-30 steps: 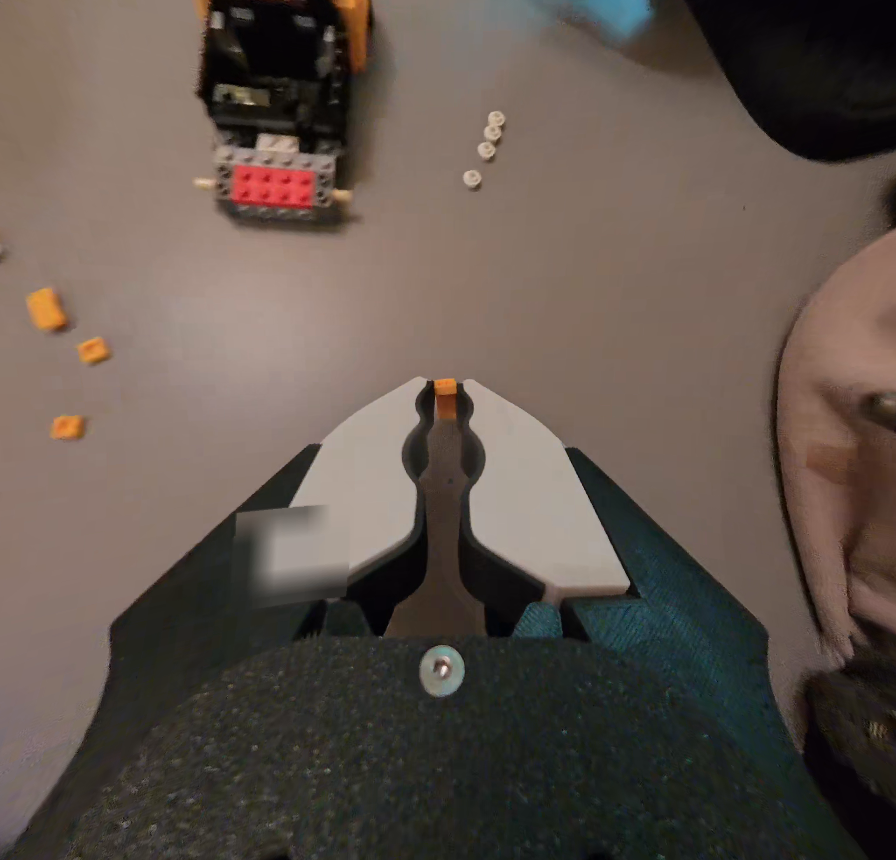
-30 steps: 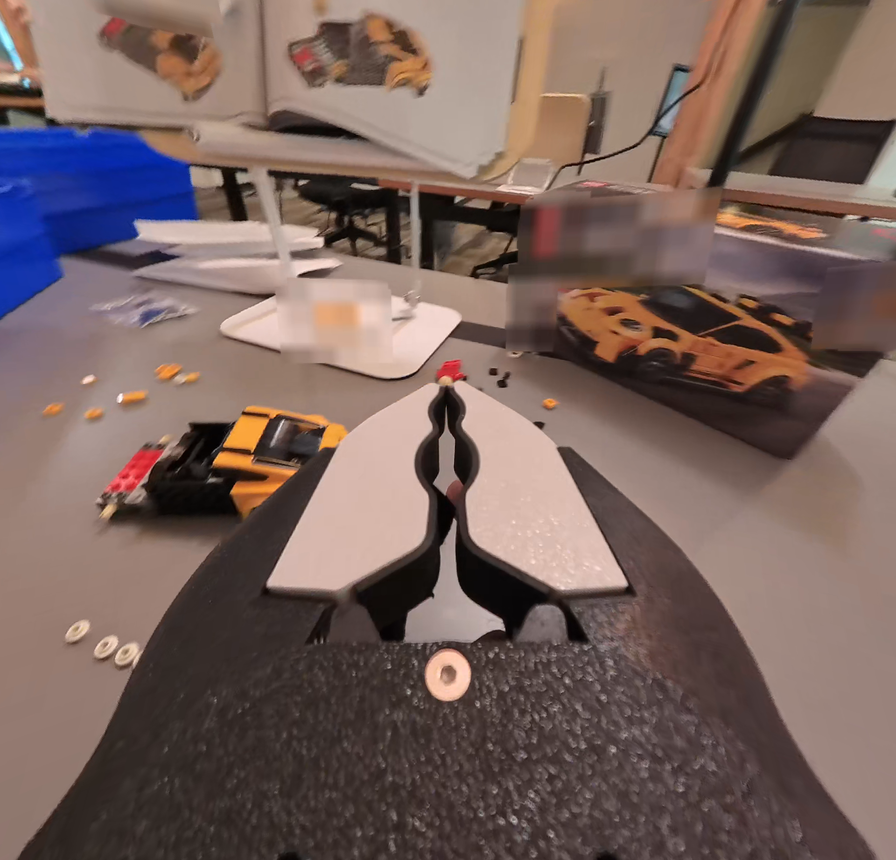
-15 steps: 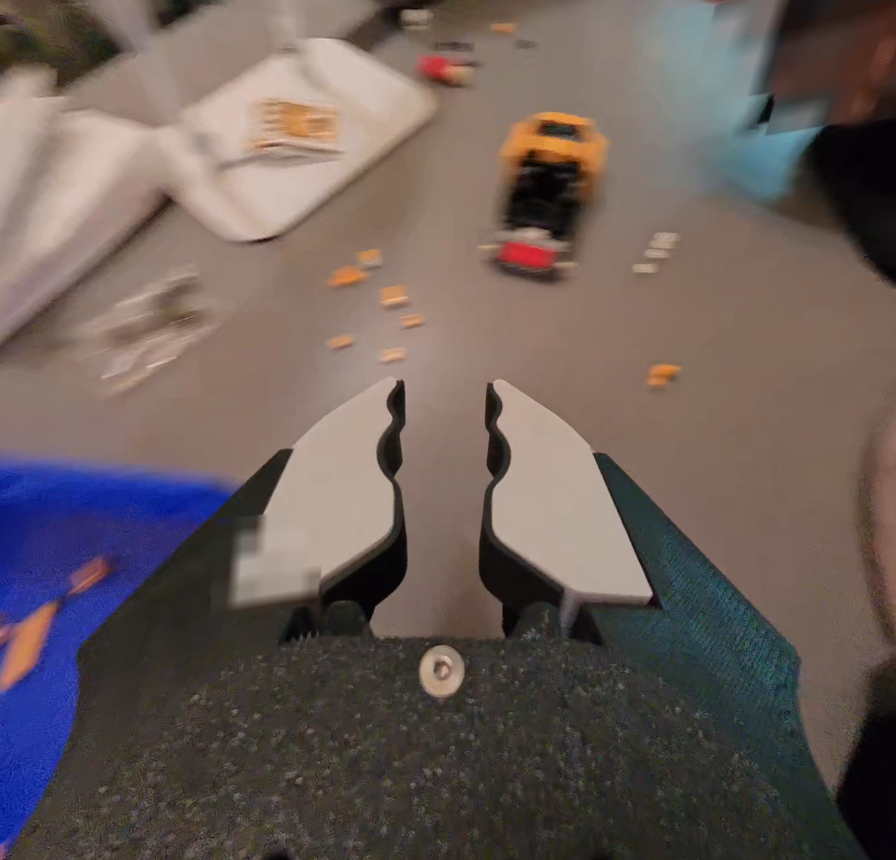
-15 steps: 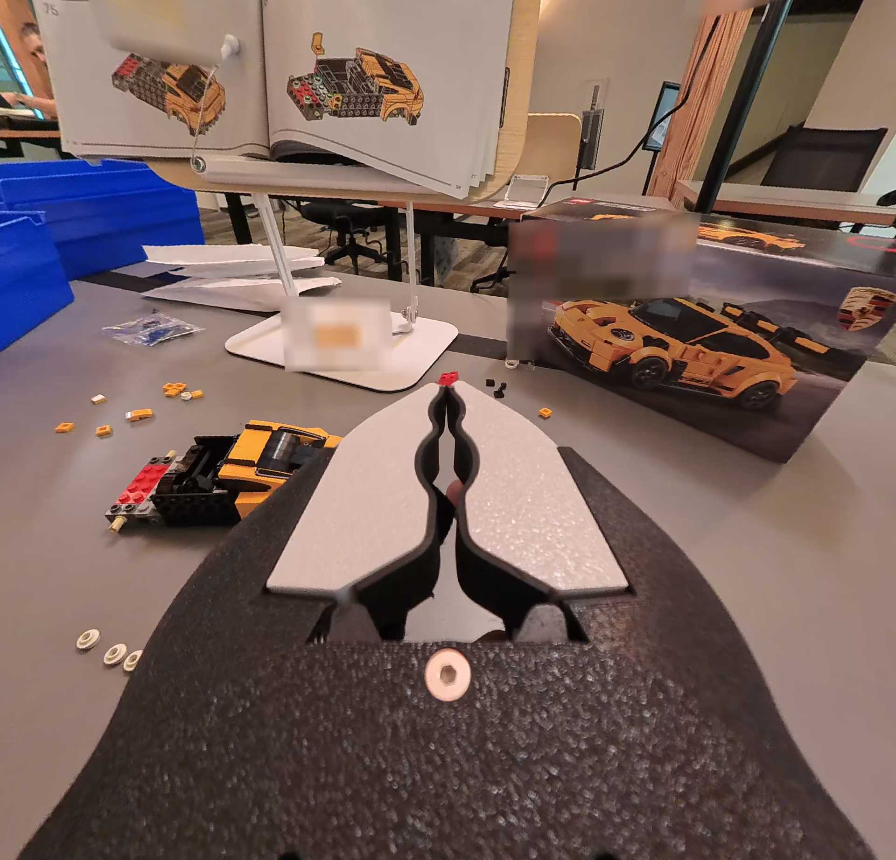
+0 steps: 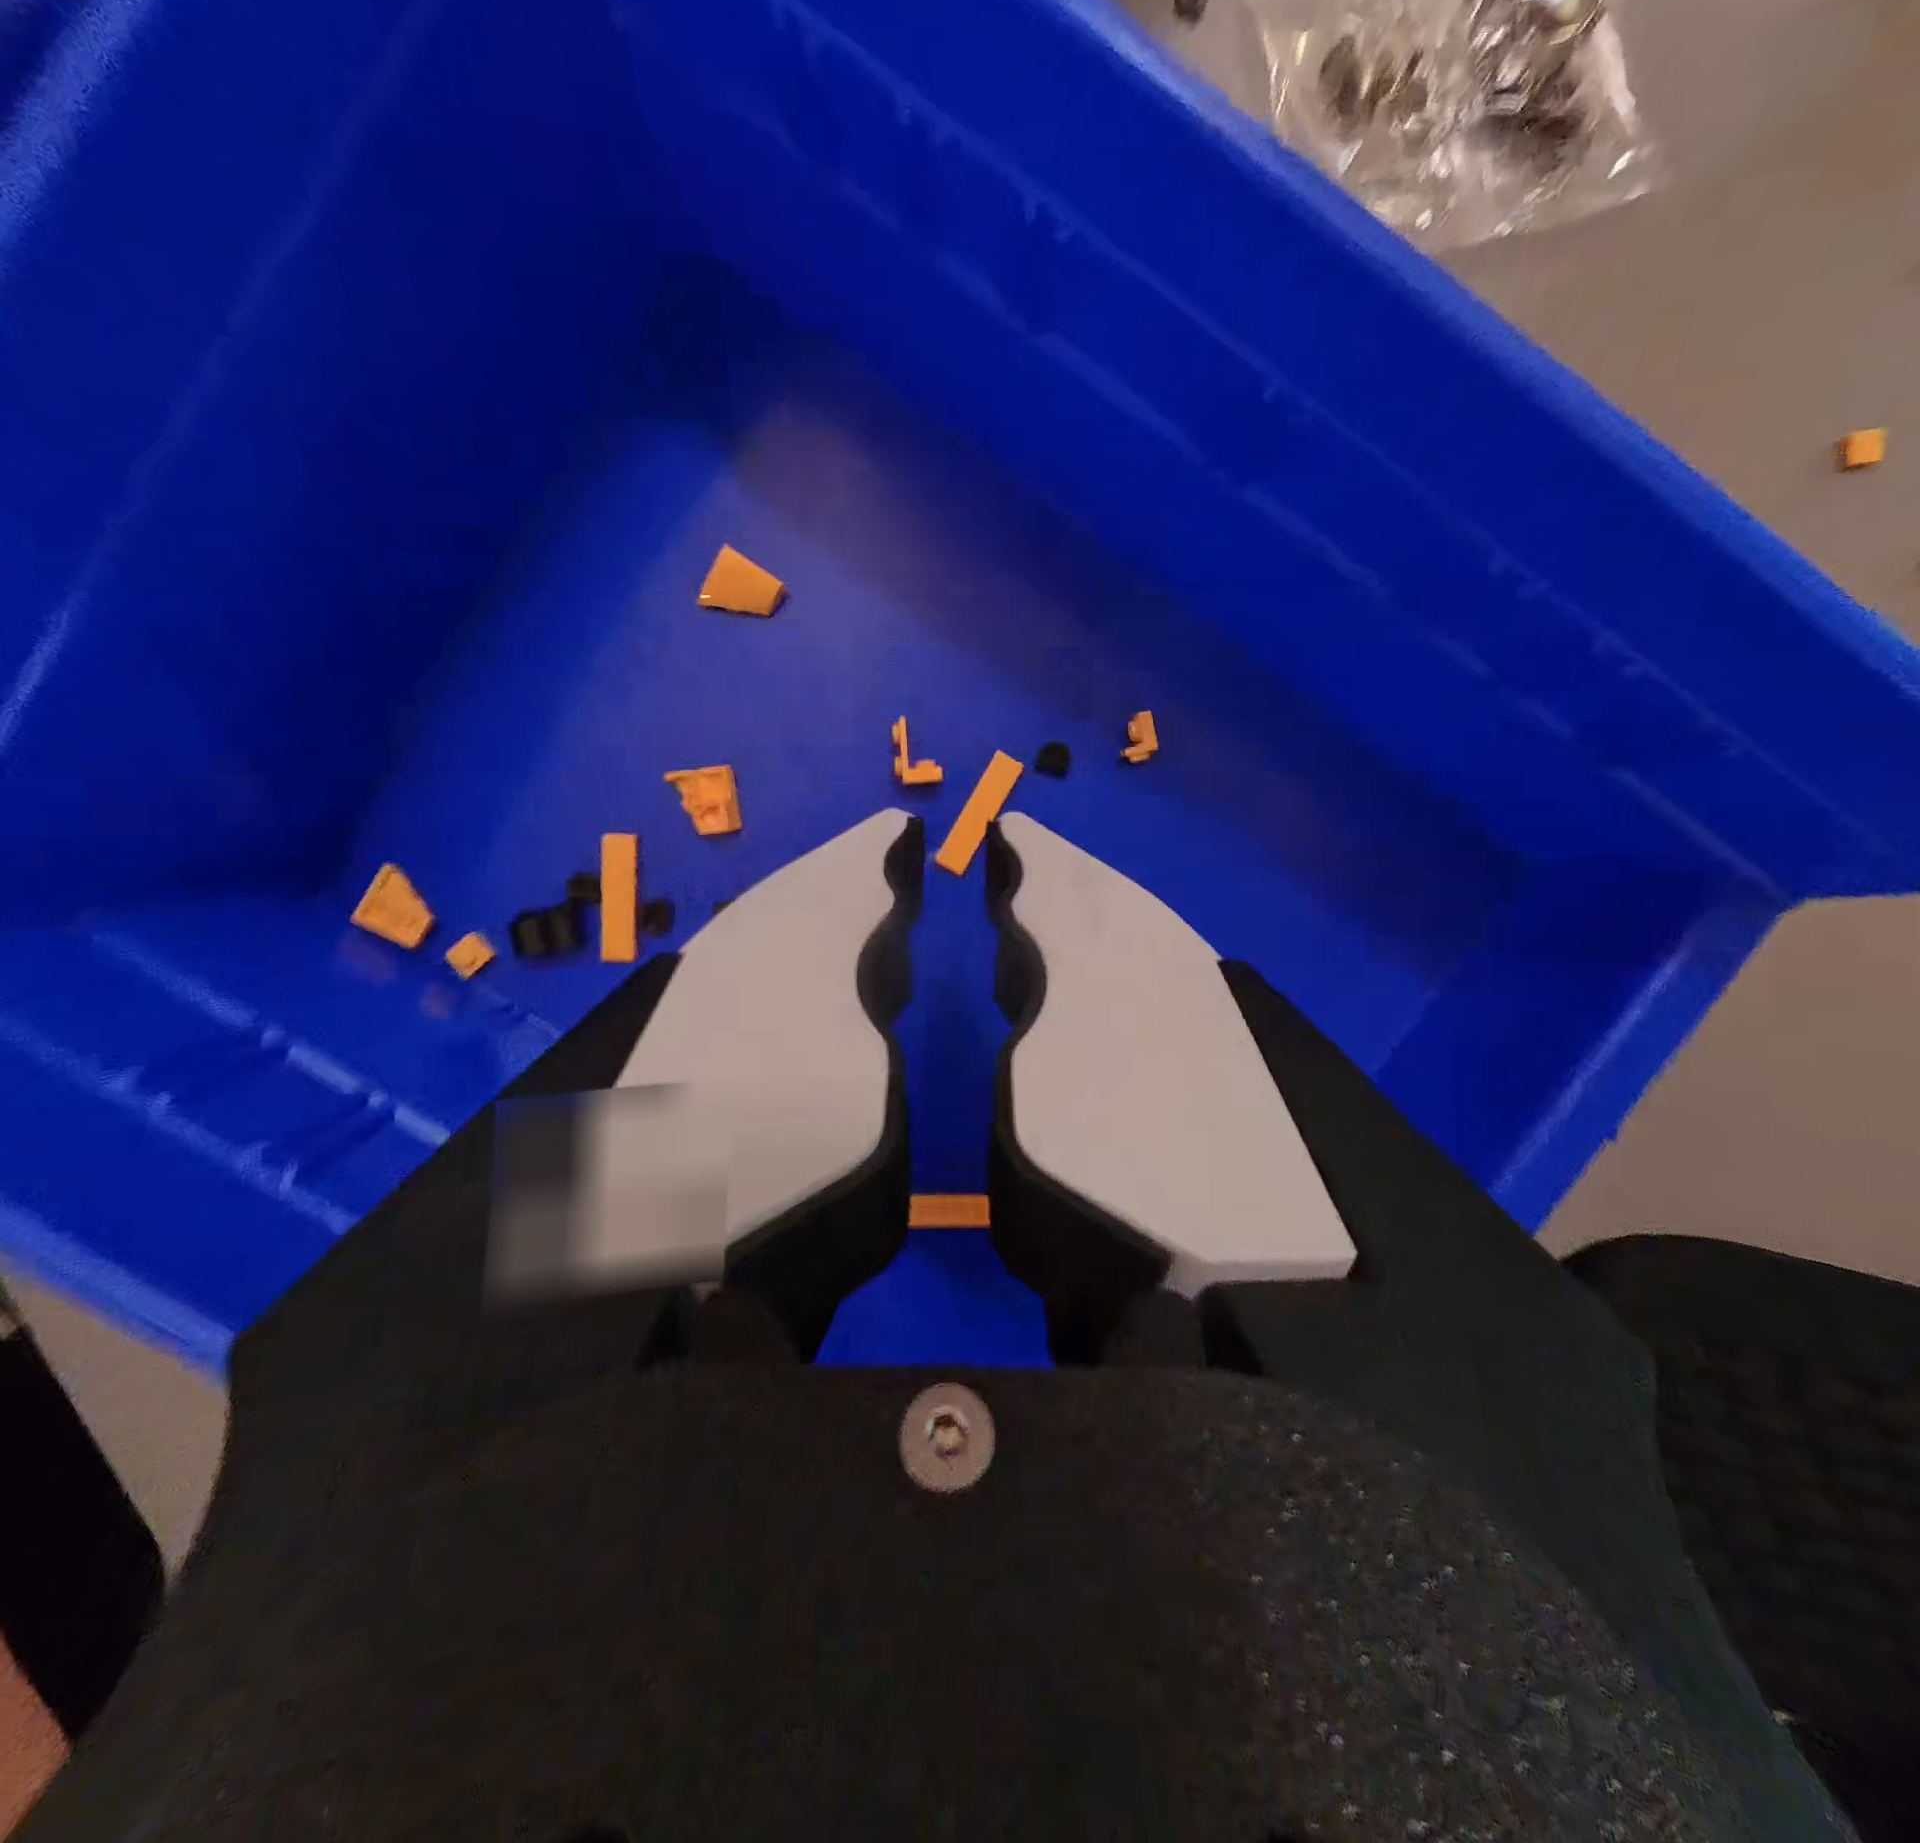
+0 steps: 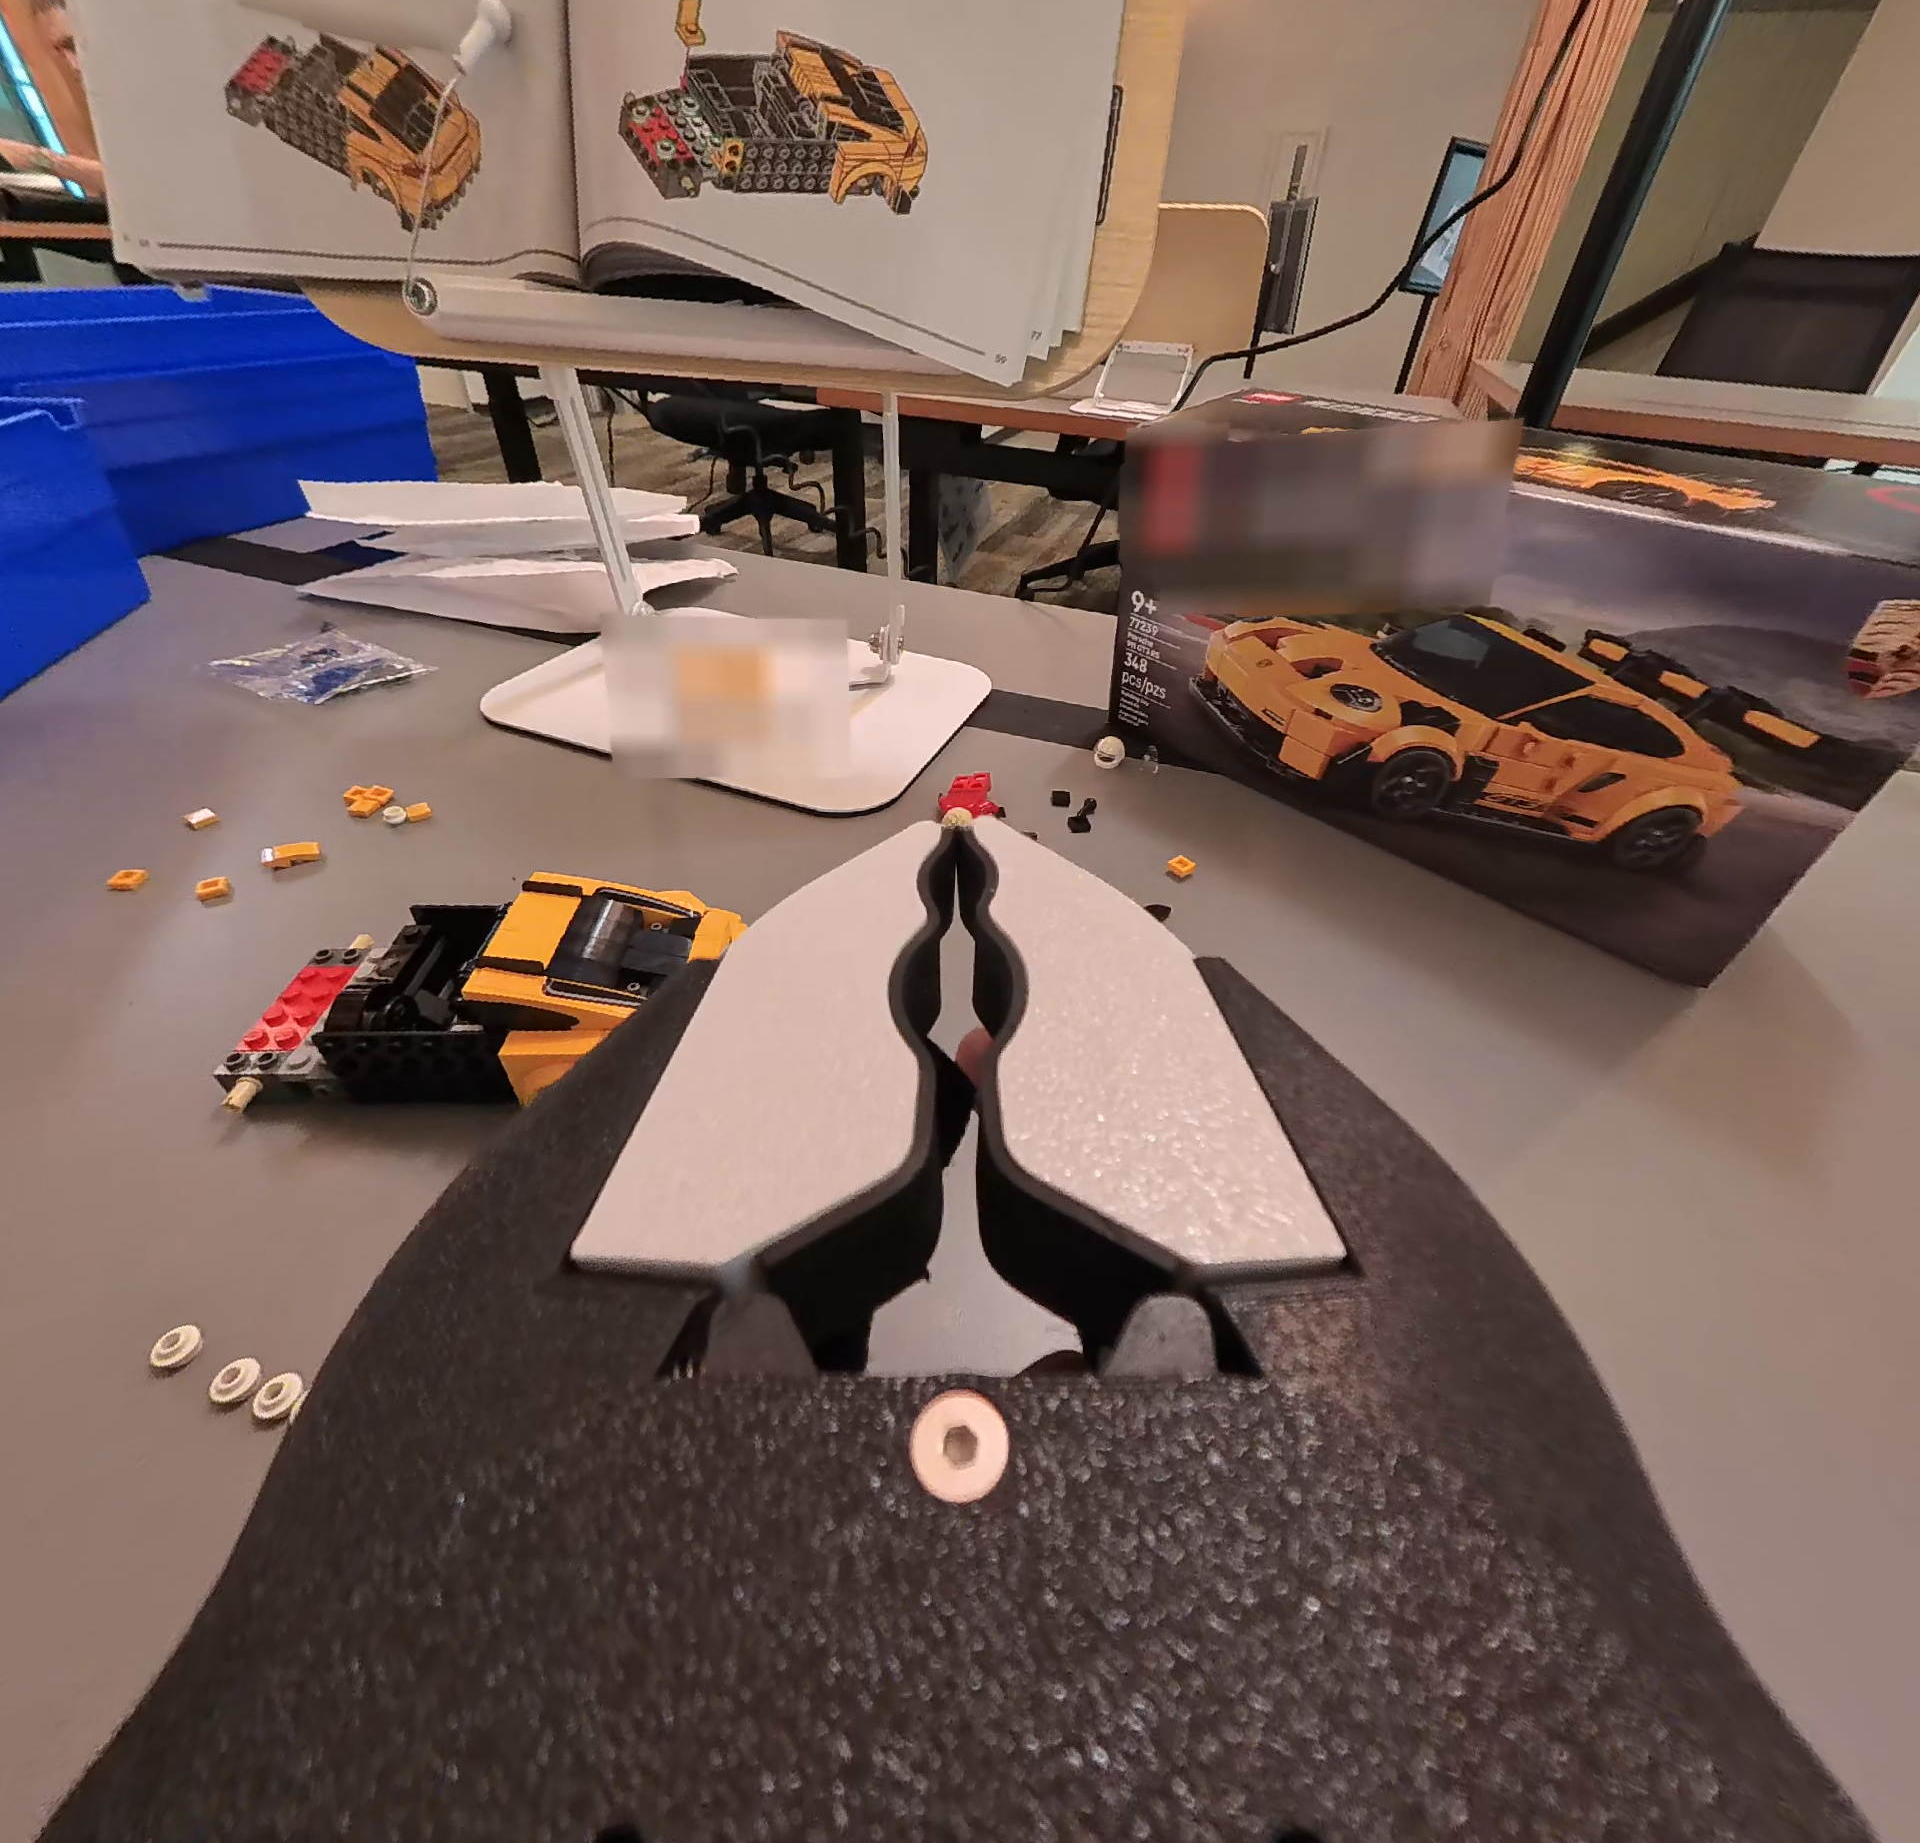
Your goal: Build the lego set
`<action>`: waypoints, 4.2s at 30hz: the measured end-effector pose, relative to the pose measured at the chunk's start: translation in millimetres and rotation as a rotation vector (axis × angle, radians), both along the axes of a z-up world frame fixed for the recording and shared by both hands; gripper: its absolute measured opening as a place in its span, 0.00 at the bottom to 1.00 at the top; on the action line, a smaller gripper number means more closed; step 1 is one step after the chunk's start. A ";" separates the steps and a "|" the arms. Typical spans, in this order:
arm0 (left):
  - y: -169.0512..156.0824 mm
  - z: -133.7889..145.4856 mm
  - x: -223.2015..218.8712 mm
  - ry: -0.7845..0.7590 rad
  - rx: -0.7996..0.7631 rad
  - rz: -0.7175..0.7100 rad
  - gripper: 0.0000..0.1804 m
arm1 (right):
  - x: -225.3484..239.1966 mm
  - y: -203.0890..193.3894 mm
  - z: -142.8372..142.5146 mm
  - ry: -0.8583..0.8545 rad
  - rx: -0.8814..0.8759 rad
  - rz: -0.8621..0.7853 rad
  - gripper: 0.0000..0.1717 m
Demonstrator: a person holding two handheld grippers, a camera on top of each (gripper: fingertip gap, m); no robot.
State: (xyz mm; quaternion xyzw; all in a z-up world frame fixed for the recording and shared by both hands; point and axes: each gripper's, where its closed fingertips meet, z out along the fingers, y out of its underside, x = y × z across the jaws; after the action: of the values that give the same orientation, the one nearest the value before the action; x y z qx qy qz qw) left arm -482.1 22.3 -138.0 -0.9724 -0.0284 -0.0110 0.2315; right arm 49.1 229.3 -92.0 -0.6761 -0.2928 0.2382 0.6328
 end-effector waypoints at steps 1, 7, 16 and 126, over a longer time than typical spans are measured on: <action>3.8 -10.3 -0.9 -0.007 -0.051 -0.006 0.09 | 0.2 0.0 0.0 0.000 0.001 0.000 0.00; 15.0 -53.8 -10.7 -0.046 -0.237 0.016 0.14 | 0.6 0.4 -0.7 0.007 -0.011 0.009 0.00; 34.9 18.3 23.7 -0.048 0.027 -0.046 0.02 | 1.4 -2.4 5.5 0.045 -0.014 0.036 0.00; 93.2 39.8 357.7 -0.208 0.901 -0.386 0.00 | -38.5 -54.6 -15.7 -0.179 0.052 0.312 0.00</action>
State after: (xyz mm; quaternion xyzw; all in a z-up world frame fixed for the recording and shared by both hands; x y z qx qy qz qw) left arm -124.4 115.5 -98.2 -0.7572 0.1368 -0.1618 0.6179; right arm 10.6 174.6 -107.7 -0.6243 -0.4555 0.2649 0.5768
